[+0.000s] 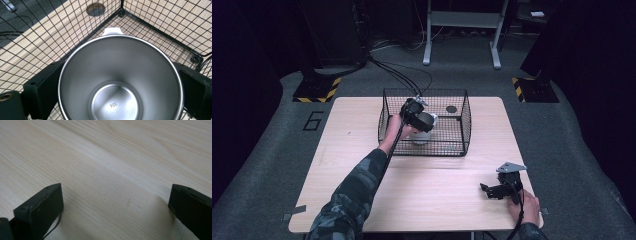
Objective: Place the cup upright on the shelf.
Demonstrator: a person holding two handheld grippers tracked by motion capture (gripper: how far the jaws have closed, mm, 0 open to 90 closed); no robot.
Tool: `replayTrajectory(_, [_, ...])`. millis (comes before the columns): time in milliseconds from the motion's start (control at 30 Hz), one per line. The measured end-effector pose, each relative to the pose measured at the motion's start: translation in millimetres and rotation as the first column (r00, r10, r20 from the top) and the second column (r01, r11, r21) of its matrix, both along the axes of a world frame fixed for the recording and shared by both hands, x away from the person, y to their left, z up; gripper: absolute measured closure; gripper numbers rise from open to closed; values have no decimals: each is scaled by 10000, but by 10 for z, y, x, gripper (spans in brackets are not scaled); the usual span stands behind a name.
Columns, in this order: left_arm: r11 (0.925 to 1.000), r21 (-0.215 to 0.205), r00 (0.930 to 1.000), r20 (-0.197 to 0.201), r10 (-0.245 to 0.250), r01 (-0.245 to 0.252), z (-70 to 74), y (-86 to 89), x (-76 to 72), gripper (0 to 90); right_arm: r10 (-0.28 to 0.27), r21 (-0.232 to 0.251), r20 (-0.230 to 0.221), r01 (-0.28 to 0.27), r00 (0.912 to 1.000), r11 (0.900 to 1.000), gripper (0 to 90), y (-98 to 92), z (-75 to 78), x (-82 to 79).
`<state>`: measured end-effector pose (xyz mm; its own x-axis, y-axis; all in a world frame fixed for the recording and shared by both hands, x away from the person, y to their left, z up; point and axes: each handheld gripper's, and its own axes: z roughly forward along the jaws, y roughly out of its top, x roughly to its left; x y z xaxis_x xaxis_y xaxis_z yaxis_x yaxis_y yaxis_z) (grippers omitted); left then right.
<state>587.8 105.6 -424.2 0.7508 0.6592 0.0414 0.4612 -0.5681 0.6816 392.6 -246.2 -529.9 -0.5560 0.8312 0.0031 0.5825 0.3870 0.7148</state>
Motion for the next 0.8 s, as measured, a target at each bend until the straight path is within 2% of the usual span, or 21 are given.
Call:
replayTrajectory(467, [9997,258,9996,-269,49,-42,1,43,-2,58,6,-6,8,-6,10000,10000,0,0,0,1])
replayTrajectory(567, [9996,281,9994,-345,70,-60,2,60,-8,57,155,-96,-1,-155,9999,9998,0,-11,1,2])
replayTrajectory(667, [9991,426,9994,-334,-12,27,4,74,-29,56,148,-87,-3,-148,9999,9999,0,-10,1,1])
replayTrajectory(800, [9992,408,9996,-265,-2,13,-5,91,-58,55,138,-79,-3,-138,9999,9999,0,-9,1,1])
